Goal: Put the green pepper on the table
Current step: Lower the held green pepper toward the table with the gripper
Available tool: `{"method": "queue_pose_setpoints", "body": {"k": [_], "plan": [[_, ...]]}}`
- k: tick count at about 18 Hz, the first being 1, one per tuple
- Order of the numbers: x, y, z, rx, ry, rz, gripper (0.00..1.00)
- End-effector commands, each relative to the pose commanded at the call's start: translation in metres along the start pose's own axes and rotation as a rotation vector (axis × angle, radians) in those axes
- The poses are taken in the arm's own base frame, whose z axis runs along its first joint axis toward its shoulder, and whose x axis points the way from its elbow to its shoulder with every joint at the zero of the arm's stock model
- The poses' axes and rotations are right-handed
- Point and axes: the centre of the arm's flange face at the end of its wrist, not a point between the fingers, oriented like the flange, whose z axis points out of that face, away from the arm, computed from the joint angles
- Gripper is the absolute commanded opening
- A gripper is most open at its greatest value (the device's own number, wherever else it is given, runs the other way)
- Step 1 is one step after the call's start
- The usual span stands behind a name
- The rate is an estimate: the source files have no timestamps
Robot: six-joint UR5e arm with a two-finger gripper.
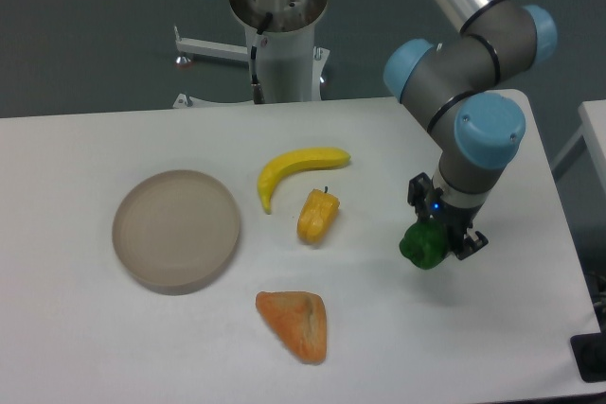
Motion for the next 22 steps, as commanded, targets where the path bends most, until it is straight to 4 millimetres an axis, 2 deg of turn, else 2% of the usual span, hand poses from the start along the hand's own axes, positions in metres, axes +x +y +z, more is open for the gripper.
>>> {"method": "queue_pose_setpoints", "body": {"k": [4,6,8,10,11,13,14,16,19,22], "plan": [[-0.001,0.000,0.002,-0.002,0.001,0.001,0.15],[-0.003,-0.003,0.020,-0.002,0.008,0.006,0.15],[-0.008,-0.025,0.045,0.000,-0.015,0.022,0.16],[-0.010,-0.029,0.057,0.001,-0.015,0.011,0.18],[-0.011,-0.029,0.060,0.001,-0.017,0.013,0.22],[-0.011,-0.031,0.063,0.001,-0.021,0.033,0.44],[-0.011,-0.031,0.064,-0.003,-0.023,0.036,0.60],[-0.010,-0.033,0.059,0.000,-0.027,0.050,1.00],[-0.005,-0.032,0.053,-0.007,-0.028,0.036,1.00],[0.009,-0.031,0.027,-0.011,-0.022,0.027,1.00]]}}
